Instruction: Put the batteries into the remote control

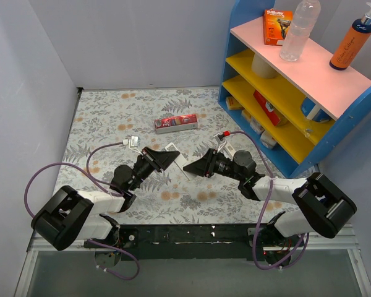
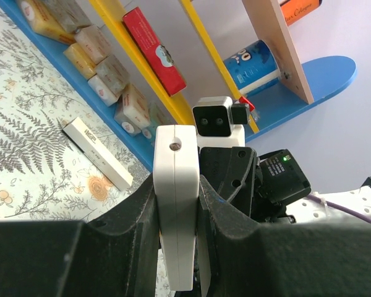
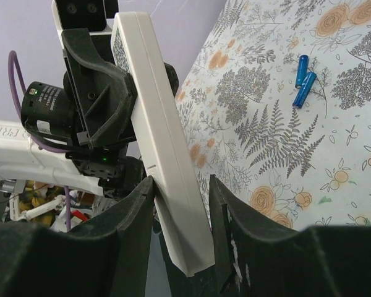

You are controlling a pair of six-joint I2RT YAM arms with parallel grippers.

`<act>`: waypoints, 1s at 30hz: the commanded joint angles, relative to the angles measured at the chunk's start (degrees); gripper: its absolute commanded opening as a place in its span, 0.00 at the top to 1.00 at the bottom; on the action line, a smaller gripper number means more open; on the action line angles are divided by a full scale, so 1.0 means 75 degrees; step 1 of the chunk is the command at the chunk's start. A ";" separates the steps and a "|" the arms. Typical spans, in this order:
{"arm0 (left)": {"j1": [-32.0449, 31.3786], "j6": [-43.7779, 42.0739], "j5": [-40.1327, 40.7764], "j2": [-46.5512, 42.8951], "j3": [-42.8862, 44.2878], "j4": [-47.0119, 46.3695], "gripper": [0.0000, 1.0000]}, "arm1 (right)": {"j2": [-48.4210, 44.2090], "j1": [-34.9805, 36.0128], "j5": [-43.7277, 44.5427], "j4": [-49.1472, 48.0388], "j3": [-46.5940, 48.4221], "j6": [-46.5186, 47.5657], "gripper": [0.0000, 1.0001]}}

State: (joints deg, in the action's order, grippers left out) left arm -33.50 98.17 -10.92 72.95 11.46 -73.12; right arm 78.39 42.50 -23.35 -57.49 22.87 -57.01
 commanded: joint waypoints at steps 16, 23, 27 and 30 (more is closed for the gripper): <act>0.0200 -0.0164 0.1772 -0.0246 -0.0228 -0.1629 1.00 | 0.0177 -0.0054 -0.0273 0.1068 -0.0062 0.0125 0.63; 0.0200 -0.0234 0.1467 -0.0199 -0.0087 -0.1524 1.00 | 0.0364 -0.0053 -0.0484 0.0857 0.0663 0.0231 0.54; 0.0189 -0.0281 0.1234 -0.0257 -0.0111 -0.1571 1.00 | 0.0598 -0.0089 -0.0507 0.0846 0.1133 0.0207 0.49; 0.0189 -0.0281 0.1210 -0.0269 -0.0122 -0.1571 1.00 | 0.0704 -0.0112 -0.0507 0.0740 0.1298 0.0102 0.49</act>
State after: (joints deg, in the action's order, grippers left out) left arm -32.58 98.02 -4.80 72.73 9.72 -73.80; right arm 82.91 41.76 -25.36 -52.14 29.50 -55.99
